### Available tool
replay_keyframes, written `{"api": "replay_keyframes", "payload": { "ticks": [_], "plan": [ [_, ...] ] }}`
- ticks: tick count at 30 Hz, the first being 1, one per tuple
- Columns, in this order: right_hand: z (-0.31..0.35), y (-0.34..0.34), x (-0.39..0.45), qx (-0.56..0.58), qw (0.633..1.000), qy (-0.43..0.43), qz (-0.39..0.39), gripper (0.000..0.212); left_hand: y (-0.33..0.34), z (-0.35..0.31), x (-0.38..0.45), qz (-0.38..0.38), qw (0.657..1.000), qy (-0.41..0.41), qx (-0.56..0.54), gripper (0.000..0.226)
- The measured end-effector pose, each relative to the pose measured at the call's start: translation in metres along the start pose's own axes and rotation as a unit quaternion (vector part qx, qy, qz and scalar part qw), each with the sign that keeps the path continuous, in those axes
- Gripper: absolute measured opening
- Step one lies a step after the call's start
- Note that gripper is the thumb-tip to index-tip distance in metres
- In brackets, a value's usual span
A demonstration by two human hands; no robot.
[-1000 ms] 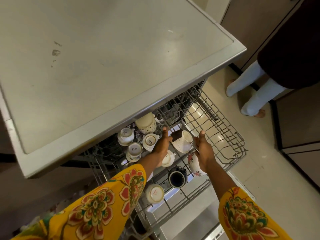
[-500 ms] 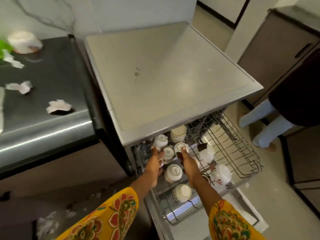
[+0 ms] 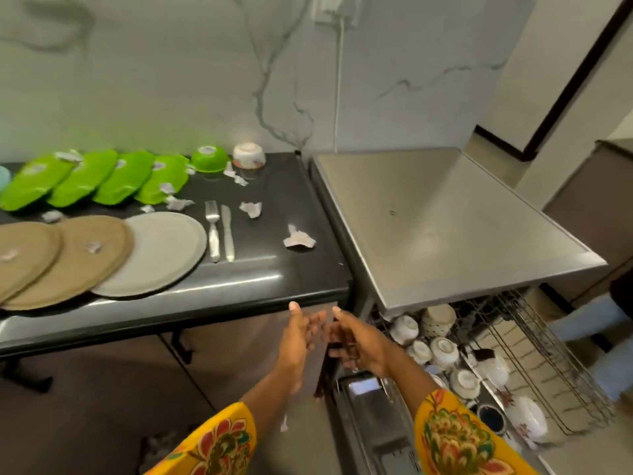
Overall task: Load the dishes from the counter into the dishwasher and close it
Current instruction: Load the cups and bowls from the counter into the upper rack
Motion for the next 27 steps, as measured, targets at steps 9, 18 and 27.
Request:
{"api": "replay_keyframes", "payload": {
  "ticks": [9,18,27],
  "plan": [
    [0.124,0.047,0.018,0.032,0.989,-0.139,-0.049,0.048,-0.08,-0.125,0.002,-0.06,0.992,0.111,-0.028,0.069],
    [0.198,0.09,0.084,0.033,0.981,-0.19,-0.03,0.062,-0.116,-0.189,0.049,-0.1,0.984,0.128,-0.073,0.071],
    [0.289,0.089,0.187,0.021,0.977,-0.211,-0.013,0.061,-0.135,-0.264,0.149,-0.144,0.976,0.136,-0.091,0.071]
  ]
}}
Point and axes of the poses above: each hand's wrist, its own x-axis towards the middle knuckle, its own y-axis out of the palm, z = x × y, the point moved 9 cm from there along x, towards the middle knuckle, and after that the axes turned 2 degrees about -y, right-handed, at the moved point
